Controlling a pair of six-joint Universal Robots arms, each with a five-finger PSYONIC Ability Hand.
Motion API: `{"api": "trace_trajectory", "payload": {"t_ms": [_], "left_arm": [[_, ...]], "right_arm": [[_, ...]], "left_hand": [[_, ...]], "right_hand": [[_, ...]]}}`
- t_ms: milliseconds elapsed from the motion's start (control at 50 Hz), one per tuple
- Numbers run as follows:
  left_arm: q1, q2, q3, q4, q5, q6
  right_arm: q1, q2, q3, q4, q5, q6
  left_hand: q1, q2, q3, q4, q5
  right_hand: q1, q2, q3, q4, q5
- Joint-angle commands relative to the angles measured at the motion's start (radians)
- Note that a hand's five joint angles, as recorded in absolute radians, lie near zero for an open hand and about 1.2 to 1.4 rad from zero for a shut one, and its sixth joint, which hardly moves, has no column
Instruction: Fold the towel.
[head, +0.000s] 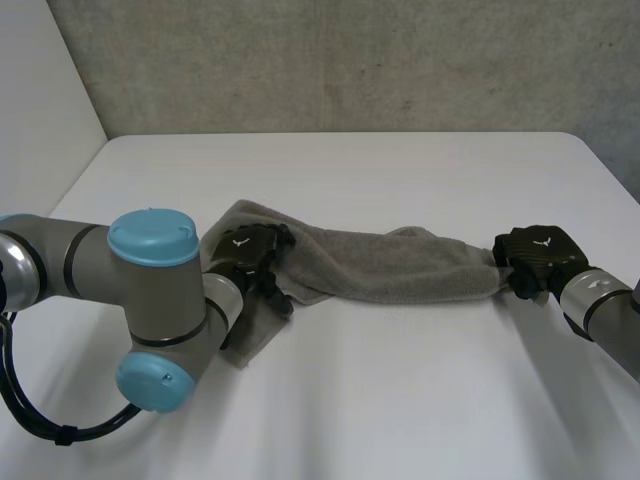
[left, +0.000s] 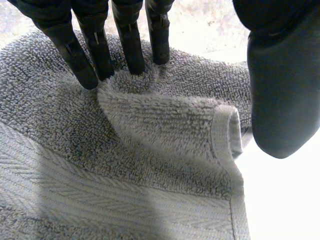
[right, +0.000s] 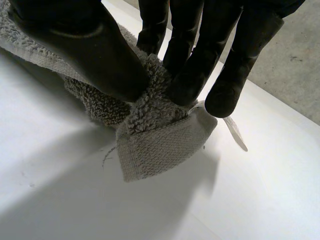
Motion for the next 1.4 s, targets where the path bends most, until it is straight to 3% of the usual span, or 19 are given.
{"api": "trace_trajectory", "payload": {"t_ms": [20,240,340,440,560,720,840,940,980,1120,1160,1260,1400], "left_arm": [[-0.002,-0.013,0.003,0.009,-0.007,0.045],[-0.002,-0.041,0.018,0.029,-0.044,0.063],[-0.002,-0.038,0.017,0.067,-0.079,0.063],[0.004,0.002,0.003,0.124,-0.157,0.065],[0.012,0.062,-0.017,0.13,-0.176,0.065],[0.015,0.191,-0.044,0.121,-0.173,0.068],[0.016,0.306,-0.063,0.113,-0.168,0.12],[0.021,0.405,-0.086,0.09,-0.16,0.25],[0.022,0.486,-0.095,0.067,-0.136,0.36],[0.026,0.56,-0.103,-0.028,-0.068,0.52],[0.036,0.559,-0.117,-0.052,-0.059,0.537],[0.061,0.455,-0.205,-0.071,-0.056,0.546],[0.075,0.323,-0.274,-0.01,-0.051,0.54]], "right_arm": [[0.003,0.001,0.002,0.0,0.0,0.001],[0.007,0.003,0.004,0.0,0.0,-0.001],[0.007,0.003,0.008,0.0,0.0,0.001],[0.003,-0.004,0.015,-0.001,0.002,0.003],[0.001,-0.044,0.028,-0.001,0.003,0.015],[0.003,-0.212,0.055,0.005,0.003,0.088],[0.003,-0.412,0.036,0.046,-0.014,0.228],[0.001,-0.565,-0.106,0.276,-0.07,0.253],[0.0,-0.58,-0.163,0.349,-0.086,0.251],[0.0,-0.527,-0.343,0.568,-0.1,0.191],[0.012,-0.447,-0.355,0.629,-0.097,0.098],[0.021,-0.32,-0.331,0.646,-0.075,-0.002],[0.07,-0.151,-0.289,0.582,-0.025,-0.005]], "left_hand": [[-0.066,-0.078,-0.055,-0.069,-0.215],[0.128,0.116,0.139,0.125,-0.022],[0.33,0.319,0.341,0.327,0.181],[0.667,0.656,0.678,0.664,0.518],[0.885,0.874,0.896,0.882,0.736],[0.961,0.949,0.972,0.958,0.812],[0.961,0.949,0.972,0.958,0.812],[0.961,0.949,0.972,0.958,0.812],[0.961,0.949,0.972,0.958,0.812],[0.961,0.949,0.972,0.958,0.812],[0.961,0.949,0.972,0.958,0.812],[0.961,0.949,0.972,0.958,0.812],[0.961,0.949,0.972,0.958,0.812]], "right_hand": [[0.081,0.093,0.076,0.058,0.059],[0.081,0.093,0.076,0.058,0.059],[0.081,0.093,0.076,0.058,0.059],[0.081,0.093,0.076,0.058,0.059],[0.081,0.093,0.076,0.058,0.059],[0.081,0.093,0.076,0.058,0.059],[0.081,0.093,0.076,0.058,0.059],[0.081,0.093,0.076,0.058,0.059],[0.081,0.093,0.076,0.058,0.059],[0.081,0.093,0.076,0.058,0.059],[0.081,0.093,0.076,0.058,0.059],[0.081,0.093,0.076,0.058,0.059],[0.081,0.093,0.076,0.058,0.059]]}}
